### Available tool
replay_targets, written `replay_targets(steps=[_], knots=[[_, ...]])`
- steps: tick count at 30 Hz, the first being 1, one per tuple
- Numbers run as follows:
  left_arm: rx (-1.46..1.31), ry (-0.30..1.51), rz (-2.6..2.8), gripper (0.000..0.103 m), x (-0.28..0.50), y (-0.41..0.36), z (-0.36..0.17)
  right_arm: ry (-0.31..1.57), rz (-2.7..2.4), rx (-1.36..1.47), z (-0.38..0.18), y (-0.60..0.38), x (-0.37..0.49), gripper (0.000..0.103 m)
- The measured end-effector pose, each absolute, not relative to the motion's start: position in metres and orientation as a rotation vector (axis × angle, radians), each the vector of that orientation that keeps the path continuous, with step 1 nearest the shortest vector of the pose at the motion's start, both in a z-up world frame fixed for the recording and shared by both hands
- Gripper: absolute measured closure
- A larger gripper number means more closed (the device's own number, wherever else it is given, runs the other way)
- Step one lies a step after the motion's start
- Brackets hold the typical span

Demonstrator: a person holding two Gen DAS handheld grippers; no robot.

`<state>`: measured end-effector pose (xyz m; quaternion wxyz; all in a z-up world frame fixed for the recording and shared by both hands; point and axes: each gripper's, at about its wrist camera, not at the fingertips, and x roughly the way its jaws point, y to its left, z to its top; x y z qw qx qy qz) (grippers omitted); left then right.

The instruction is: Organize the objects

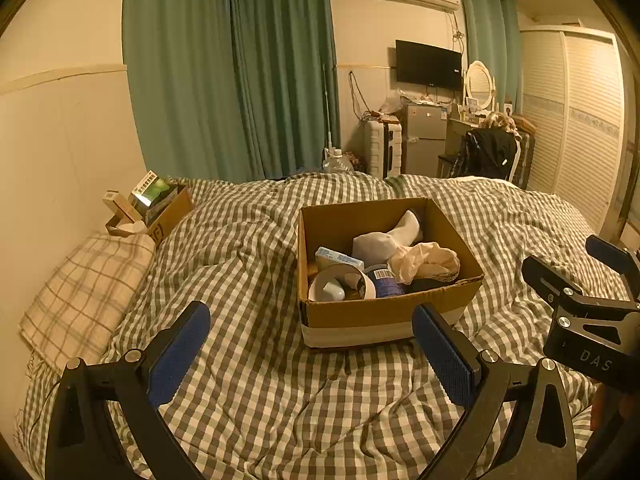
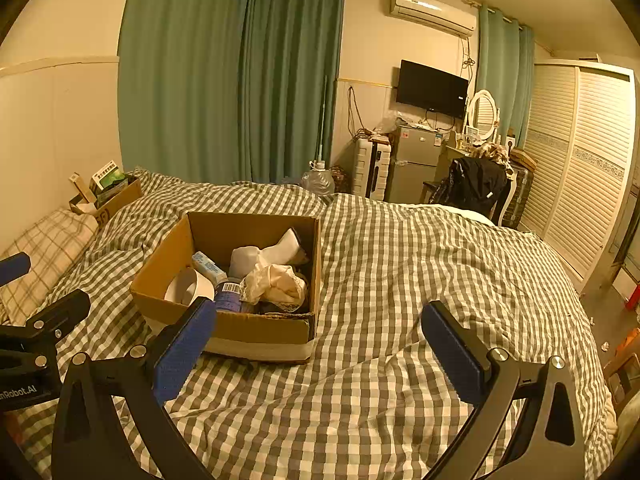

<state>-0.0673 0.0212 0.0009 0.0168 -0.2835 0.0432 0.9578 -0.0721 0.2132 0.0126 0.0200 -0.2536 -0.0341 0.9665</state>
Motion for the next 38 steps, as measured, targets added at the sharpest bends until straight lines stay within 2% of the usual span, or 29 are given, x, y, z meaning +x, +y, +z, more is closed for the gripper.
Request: replay_targets(steps=[38], knots=[[-0.834, 0.135, 2.995, 0.000, -0.0628, 0.0212, 0.0046, -0.113, 2.994, -0.805, 0.0068, 0.2122, -0.0752, 0.000]])
